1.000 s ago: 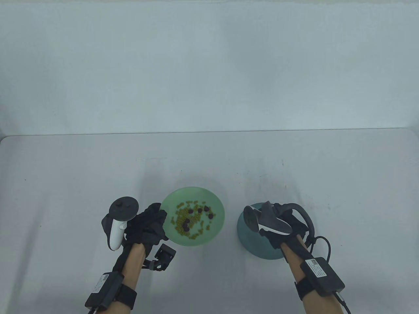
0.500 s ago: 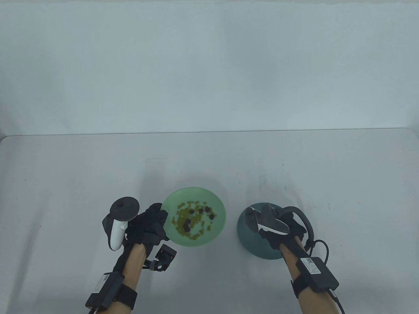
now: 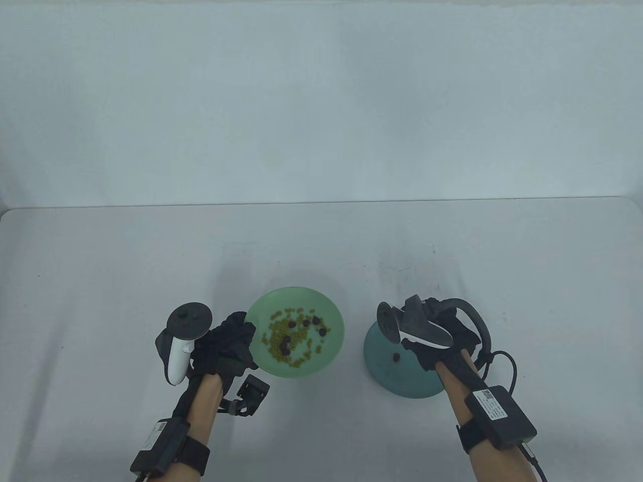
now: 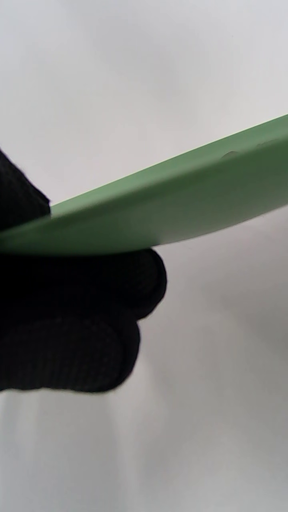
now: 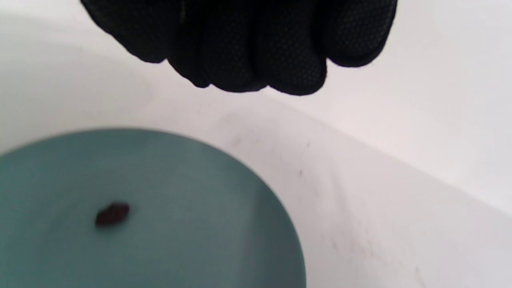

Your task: Pick cranberries with hand pinch into plate

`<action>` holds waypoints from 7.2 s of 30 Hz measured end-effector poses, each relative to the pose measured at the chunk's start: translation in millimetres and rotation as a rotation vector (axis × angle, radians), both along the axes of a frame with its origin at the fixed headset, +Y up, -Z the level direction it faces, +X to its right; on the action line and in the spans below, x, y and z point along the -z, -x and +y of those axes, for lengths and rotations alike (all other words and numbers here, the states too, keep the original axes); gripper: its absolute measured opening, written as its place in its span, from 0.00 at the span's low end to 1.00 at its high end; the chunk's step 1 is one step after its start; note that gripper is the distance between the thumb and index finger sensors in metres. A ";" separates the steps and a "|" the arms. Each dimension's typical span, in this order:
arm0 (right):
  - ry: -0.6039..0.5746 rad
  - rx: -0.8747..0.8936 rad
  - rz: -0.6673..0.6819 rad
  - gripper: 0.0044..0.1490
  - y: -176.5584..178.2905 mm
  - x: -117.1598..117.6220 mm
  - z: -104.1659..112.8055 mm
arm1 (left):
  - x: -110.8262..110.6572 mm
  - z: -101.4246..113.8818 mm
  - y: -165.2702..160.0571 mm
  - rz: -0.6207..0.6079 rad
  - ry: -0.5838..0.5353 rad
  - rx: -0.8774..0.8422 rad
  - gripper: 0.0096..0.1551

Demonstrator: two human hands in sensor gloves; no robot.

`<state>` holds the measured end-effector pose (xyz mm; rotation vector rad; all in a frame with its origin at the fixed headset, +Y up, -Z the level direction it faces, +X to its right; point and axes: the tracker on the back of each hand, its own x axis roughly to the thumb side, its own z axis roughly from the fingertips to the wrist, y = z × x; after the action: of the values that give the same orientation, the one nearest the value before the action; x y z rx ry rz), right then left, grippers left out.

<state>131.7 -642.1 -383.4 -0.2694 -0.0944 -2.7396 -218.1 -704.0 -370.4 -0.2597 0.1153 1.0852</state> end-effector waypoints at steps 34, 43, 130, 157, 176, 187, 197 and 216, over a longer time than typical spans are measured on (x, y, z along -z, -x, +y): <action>-0.001 -0.054 0.269 0.30 135.6 -4.3 9.9 | -1.5 -0.1 0.6 0.014 0.000 -0.022 0.30; -0.012 -0.091 0.260 0.31 140.6 -4.9 6.5 | -1.8 0.2 1.8 0.019 0.000 -0.031 0.30; 0.134 0.048 -0.082 0.30 -19.5 24.1 -40.5 | -3.1 -5.9 6.0 0.017 0.001 -0.027 0.29; 0.000 0.053 0.254 0.28 96.0 7.2 38.3 | -3.4 -6.9 3.3 0.009 0.006 -0.030 0.30; 0.062 -0.016 0.316 0.27 137.2 12.0 8.4 | -3.0 -6.7 3.0 0.007 0.003 -0.036 0.30; 0.165 0.047 0.349 0.26 143.8 10.6 11.7 | -2.9 -7.2 4.6 0.014 0.008 -0.036 0.30; 0.113 0.018 0.332 0.28 146.2 15.0 9.5 | -2.8 -7.0 4.4 0.012 0.006 -0.038 0.30; 0.088 -0.045 0.357 0.30 159.8 13.2 -3.8 | -2.0 -7.1 10.0 0.030 0.006 -0.073 0.29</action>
<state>-28.1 -645.9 -396.6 -0.7646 -0.1212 -2.6004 -228.1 -711.1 -368.4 -0.2548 0.1374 1.1622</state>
